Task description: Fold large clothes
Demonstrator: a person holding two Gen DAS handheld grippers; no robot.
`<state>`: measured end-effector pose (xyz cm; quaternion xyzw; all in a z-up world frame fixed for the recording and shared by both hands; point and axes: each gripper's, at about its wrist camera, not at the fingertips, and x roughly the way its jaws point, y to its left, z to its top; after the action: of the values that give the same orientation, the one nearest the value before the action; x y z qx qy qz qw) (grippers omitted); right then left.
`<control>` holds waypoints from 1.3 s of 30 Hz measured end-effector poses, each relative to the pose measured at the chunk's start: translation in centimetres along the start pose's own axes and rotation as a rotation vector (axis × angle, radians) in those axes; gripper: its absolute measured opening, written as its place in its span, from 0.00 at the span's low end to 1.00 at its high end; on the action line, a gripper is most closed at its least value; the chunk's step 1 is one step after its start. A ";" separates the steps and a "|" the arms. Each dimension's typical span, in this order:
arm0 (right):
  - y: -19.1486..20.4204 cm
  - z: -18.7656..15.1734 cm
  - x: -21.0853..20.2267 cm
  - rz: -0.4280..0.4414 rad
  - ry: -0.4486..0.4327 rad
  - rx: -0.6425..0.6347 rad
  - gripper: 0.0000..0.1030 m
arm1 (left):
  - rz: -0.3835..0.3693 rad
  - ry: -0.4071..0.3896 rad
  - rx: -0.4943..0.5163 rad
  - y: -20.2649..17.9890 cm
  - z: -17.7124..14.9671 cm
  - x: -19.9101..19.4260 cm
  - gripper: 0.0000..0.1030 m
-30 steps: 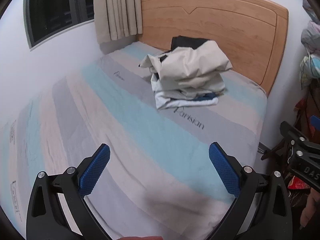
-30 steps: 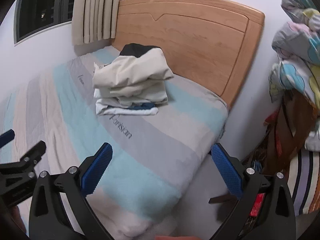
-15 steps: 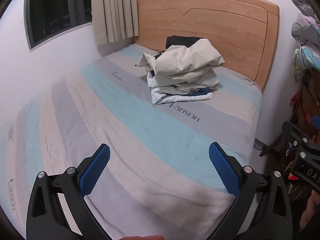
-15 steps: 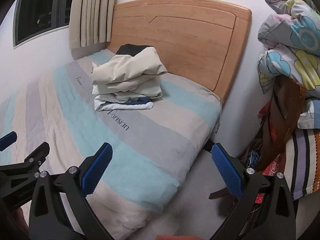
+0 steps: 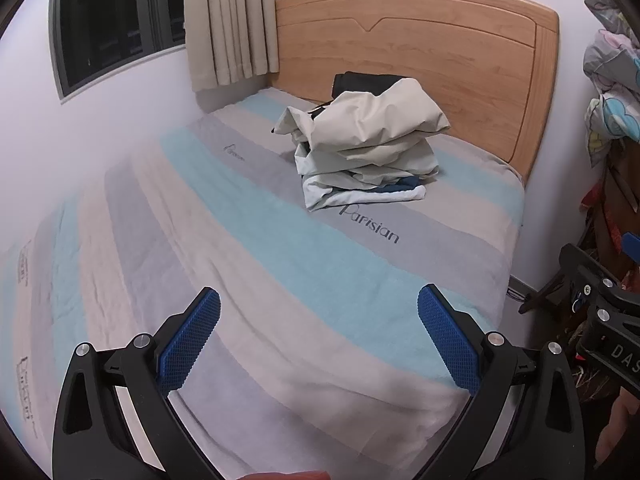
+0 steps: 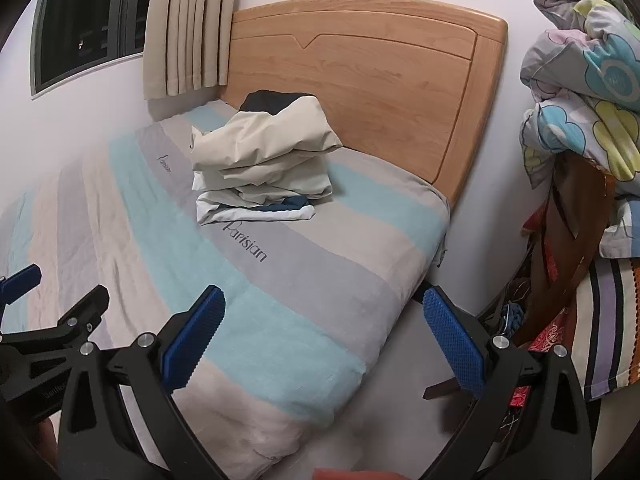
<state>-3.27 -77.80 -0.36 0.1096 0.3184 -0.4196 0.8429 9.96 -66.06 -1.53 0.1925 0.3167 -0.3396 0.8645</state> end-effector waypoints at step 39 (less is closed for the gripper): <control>-0.5 1.1 1.3 0.017 0.012 -0.006 0.93 | 0.008 0.008 0.013 -0.9 0.6 1.2 0.94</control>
<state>-2.57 -79.43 -0.30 0.1126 0.3239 -0.4108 0.8448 10.26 -67.58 -2.05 0.2009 0.3169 -0.3375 0.8633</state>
